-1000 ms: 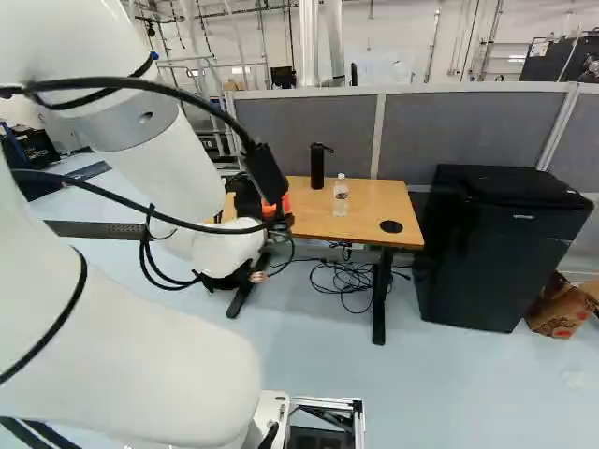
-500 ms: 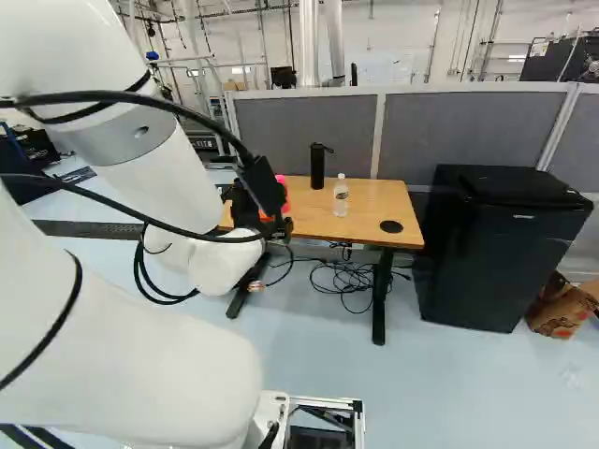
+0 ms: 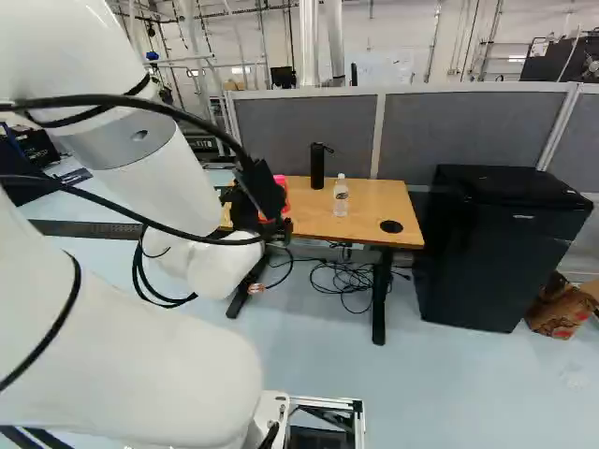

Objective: Pick up the green bottle from the table

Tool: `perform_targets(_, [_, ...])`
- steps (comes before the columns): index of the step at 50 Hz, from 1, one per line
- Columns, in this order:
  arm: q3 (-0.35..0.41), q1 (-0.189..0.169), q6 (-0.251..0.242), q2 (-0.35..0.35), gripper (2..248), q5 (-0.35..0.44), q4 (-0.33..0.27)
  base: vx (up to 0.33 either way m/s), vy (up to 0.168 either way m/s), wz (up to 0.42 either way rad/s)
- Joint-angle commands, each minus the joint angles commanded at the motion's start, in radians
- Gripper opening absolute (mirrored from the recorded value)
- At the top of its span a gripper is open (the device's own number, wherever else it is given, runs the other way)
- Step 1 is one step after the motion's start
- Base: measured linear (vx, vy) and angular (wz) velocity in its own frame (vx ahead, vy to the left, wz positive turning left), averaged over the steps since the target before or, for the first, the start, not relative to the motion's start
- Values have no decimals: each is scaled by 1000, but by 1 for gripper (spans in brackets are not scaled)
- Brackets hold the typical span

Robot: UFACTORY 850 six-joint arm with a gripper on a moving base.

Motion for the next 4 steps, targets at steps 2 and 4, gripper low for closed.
perform_targets(2, [0,0,0,0,17,0,0,0,0,0])
perform_targets(4, [0,0,0,0,17,0,0,0,0,0])
